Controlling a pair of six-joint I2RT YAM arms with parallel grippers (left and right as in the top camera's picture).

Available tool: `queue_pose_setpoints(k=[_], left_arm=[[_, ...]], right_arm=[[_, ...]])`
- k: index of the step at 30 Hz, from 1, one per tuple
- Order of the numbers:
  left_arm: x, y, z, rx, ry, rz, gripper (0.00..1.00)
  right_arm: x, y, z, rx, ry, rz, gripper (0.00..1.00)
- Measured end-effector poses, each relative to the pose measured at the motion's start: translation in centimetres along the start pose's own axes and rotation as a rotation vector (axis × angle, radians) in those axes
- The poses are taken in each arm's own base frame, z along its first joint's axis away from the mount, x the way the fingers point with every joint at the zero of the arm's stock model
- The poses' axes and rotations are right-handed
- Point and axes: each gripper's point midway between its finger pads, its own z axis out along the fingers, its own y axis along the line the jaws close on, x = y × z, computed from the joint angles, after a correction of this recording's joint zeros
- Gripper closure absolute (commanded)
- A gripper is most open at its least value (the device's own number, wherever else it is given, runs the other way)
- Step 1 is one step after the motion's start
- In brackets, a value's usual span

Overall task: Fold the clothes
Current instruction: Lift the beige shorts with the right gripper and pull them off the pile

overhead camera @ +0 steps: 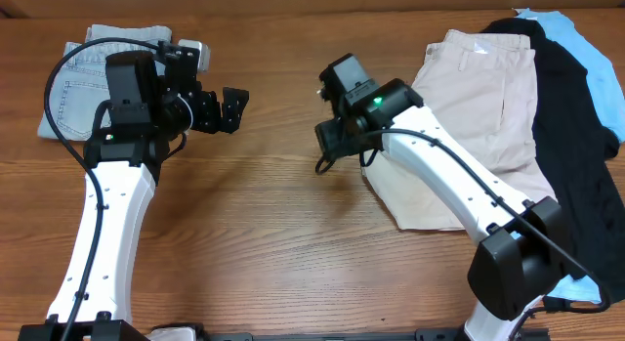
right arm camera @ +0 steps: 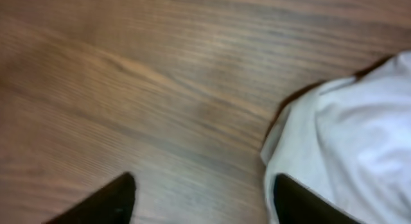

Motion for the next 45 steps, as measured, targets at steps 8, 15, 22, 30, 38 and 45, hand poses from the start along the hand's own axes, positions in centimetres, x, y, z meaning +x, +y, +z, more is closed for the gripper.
queue_pose_setpoints(k=[8, 15, 22, 30, 38, 45], left_arm=[[0.1, 0.2, 0.0, -0.013, 0.005, -0.002, 0.0], [0.1, 0.4, 0.0, -0.022, 0.005, 0.006, 0.0], [0.6, 0.7, 0.6, -0.026, 0.023, -0.003, 0.0], [2.0, 1.5, 2.3, -0.026, 0.075, -0.026, 0.0], [2.1, 1.7, 2.7, -0.027, 0.079, -0.028, 0.0], [2.0, 1.7, 2.7, -0.027, 0.072, -0.025, 0.01]], right_arm=[[-1.0, -12.9, -0.8, 0.191, -0.028, 0.323, 0.16], [-0.7, -26.9, -2.8, 0.31, -0.138, 0.612, 0.18], [0.2, -33.8, -0.3, 0.359, -0.162, 0.729, 0.24], [0.4, -38.3, 3.0, 0.4, -0.196, 0.769, 0.33], [0.0, -39.1, 3.2, 0.427, -0.218, 0.756, 0.78], [0.1, -39.4, 3.1, 0.435, -0.217, 0.761, 0.96]])
